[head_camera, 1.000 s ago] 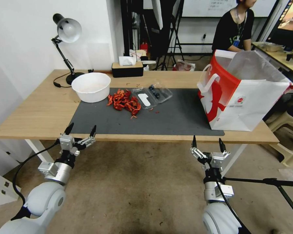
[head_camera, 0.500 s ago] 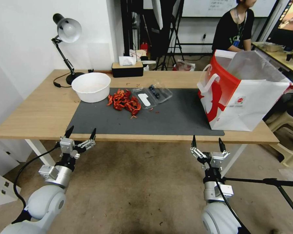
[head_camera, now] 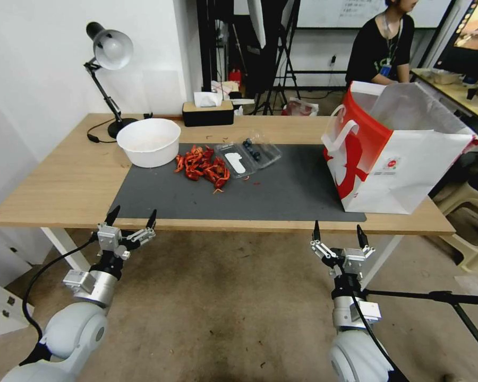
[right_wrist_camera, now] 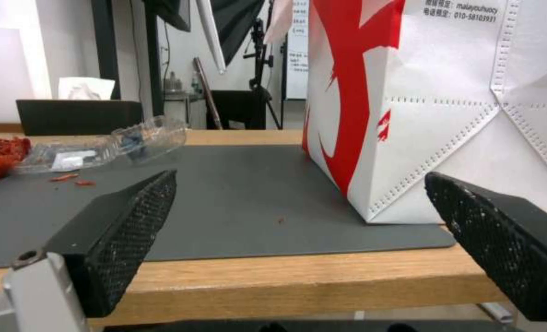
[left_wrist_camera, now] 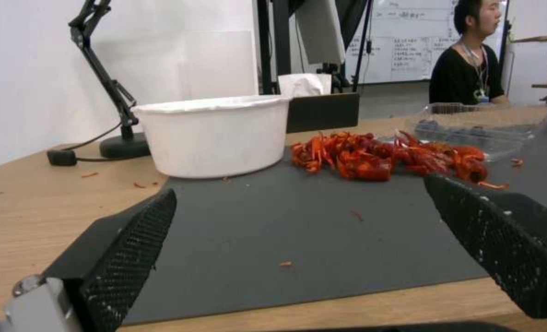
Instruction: Pick up the trash from the table and place it into the takeout bag.
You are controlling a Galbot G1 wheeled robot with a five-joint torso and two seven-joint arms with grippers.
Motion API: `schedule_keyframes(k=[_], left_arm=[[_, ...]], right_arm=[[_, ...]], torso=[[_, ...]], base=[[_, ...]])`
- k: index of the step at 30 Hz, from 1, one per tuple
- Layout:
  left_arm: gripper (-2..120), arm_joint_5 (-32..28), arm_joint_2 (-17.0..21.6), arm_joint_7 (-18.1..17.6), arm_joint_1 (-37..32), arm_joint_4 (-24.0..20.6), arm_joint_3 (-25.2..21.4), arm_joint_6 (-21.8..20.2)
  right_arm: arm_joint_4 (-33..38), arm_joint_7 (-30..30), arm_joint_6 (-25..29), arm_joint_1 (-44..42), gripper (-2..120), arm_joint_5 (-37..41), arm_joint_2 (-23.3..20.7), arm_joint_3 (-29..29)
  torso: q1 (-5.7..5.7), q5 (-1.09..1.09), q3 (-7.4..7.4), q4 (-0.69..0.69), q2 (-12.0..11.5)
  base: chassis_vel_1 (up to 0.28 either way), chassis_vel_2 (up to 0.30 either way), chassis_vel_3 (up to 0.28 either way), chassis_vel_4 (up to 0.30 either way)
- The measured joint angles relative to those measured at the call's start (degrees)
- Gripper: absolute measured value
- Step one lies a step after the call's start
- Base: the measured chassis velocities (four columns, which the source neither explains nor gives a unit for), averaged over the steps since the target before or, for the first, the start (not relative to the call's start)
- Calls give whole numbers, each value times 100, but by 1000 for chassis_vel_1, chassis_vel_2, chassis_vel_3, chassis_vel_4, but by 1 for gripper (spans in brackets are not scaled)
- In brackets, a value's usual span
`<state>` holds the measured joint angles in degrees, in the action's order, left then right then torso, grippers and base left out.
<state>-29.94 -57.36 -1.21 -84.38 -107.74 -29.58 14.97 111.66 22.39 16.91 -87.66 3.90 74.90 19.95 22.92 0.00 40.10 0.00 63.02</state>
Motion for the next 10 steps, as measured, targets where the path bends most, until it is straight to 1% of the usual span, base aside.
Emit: schedule_keyframes(k=[10], left_arm=[[100,-2,3,-2,4,1,3,0]], right_arm=[[0,0,1,0,100,0,0,0]], torso=[[0,0,0,0,0]], base=[[0,0,0,0]])
